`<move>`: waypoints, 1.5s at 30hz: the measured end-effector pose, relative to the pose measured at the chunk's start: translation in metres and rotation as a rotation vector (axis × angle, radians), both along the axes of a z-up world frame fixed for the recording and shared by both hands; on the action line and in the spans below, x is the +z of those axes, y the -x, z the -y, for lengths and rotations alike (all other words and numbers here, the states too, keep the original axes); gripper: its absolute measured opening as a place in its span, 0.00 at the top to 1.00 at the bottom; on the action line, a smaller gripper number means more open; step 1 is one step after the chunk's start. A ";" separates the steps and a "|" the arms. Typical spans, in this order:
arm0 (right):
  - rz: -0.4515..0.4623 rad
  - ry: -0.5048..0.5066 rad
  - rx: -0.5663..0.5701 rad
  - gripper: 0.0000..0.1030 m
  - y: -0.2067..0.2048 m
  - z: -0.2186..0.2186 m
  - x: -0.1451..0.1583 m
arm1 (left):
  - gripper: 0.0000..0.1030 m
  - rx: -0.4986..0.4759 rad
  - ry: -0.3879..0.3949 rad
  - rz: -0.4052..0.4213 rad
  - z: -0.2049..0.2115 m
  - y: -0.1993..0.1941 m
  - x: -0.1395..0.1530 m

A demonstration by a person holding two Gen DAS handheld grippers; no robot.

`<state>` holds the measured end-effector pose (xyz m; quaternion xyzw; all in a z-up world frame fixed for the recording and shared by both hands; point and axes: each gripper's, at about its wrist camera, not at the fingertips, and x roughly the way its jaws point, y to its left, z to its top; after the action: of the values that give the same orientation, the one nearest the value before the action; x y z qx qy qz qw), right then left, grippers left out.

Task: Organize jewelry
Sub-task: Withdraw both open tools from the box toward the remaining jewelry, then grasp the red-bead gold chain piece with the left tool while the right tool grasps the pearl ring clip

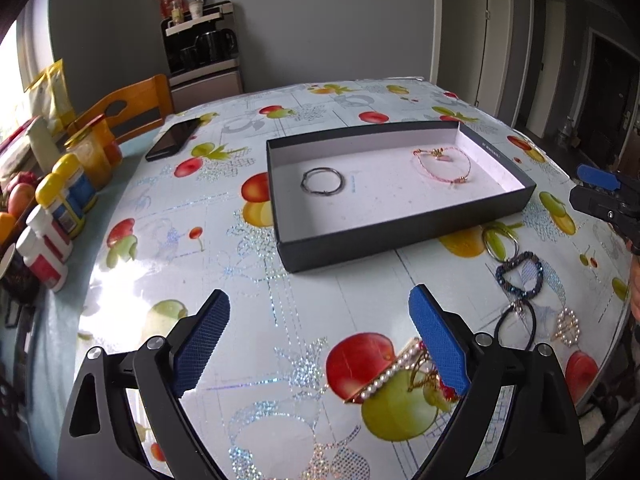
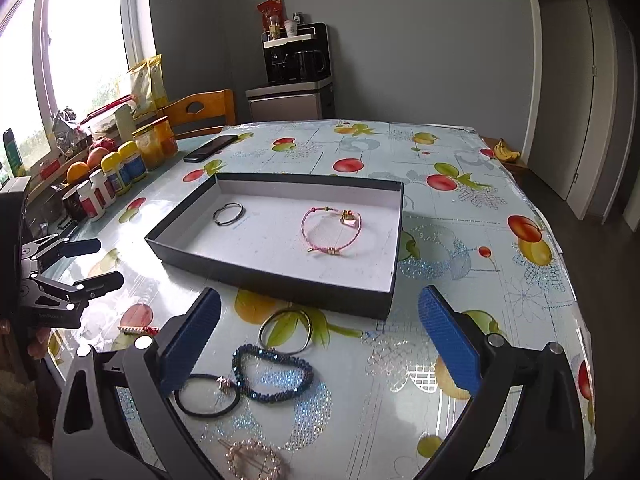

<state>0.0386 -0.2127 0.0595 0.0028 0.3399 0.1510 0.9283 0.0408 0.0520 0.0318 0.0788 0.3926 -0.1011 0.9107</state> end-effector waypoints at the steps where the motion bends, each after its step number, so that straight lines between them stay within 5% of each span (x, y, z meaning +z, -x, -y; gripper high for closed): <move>1: -0.005 0.002 0.002 0.05 0.004 0.001 -0.002 | 0.10 -0.007 0.003 -0.005 -0.001 0.004 -0.002; 26: -0.154 0.049 0.129 0.06 0.069 -0.007 -0.062 | 0.14 -0.194 0.059 -0.029 0.038 0.055 -0.032; 28: -0.158 0.044 0.138 0.08 0.071 -0.009 -0.065 | 0.29 -0.198 0.064 -0.035 0.039 0.054 -0.032; 34: -0.147 0.052 0.171 0.23 0.073 -0.014 -0.065 | 0.54 -0.215 0.067 -0.065 0.044 0.049 -0.036; 45: -0.155 0.033 0.189 0.31 0.074 -0.016 -0.067 | 0.68 -0.208 0.036 -0.079 0.049 0.041 -0.040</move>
<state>-0.0350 -0.1970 -0.0073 -0.0330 0.4119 0.2316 0.8807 0.0001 0.0027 -0.0077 0.0988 0.4159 -0.2048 0.8805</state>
